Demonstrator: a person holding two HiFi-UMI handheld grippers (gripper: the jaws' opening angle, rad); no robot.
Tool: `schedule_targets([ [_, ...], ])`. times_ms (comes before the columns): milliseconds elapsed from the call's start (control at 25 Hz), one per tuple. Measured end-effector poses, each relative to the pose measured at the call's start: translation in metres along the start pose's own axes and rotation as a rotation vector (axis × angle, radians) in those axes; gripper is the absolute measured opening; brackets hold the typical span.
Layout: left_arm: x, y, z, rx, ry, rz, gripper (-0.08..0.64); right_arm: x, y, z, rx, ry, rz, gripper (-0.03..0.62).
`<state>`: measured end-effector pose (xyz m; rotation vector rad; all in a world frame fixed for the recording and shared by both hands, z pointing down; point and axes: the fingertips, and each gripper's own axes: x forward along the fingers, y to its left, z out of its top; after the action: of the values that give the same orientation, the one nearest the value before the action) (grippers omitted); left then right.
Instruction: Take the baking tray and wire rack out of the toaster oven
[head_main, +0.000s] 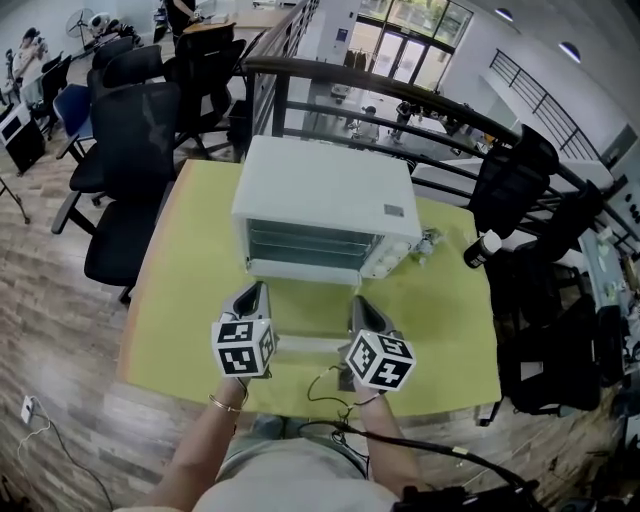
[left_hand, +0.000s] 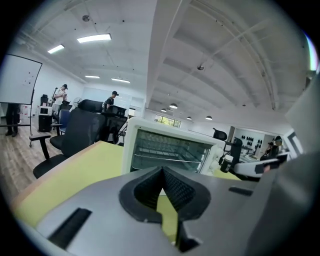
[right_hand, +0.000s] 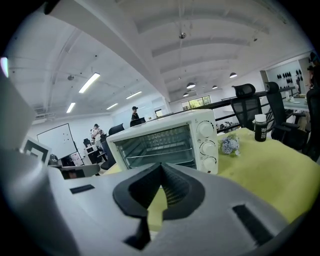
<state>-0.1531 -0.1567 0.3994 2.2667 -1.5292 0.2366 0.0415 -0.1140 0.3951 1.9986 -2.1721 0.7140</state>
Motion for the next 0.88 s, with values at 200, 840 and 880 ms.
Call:
schedule_targets([
  [200, -0.004, -0.003, 0.0, -0.003, -0.01, 0.019, 0.0, -0.004, -0.004, -0.002, 0.003, 0.005, 0.009, 0.0],
  [840, 0.002, -0.026, -0.002, -0.033, -0.008, -0.035, 0.002, -0.002, -0.016, -0.001, 0.037, -0.014, 0.021, 0.094],
  [880, 0.002, -0.026, -0.002, -0.035, -0.006, -0.038, 0.002, -0.002, -0.016, -0.001, 0.046, -0.015, 0.022, 0.1],
])
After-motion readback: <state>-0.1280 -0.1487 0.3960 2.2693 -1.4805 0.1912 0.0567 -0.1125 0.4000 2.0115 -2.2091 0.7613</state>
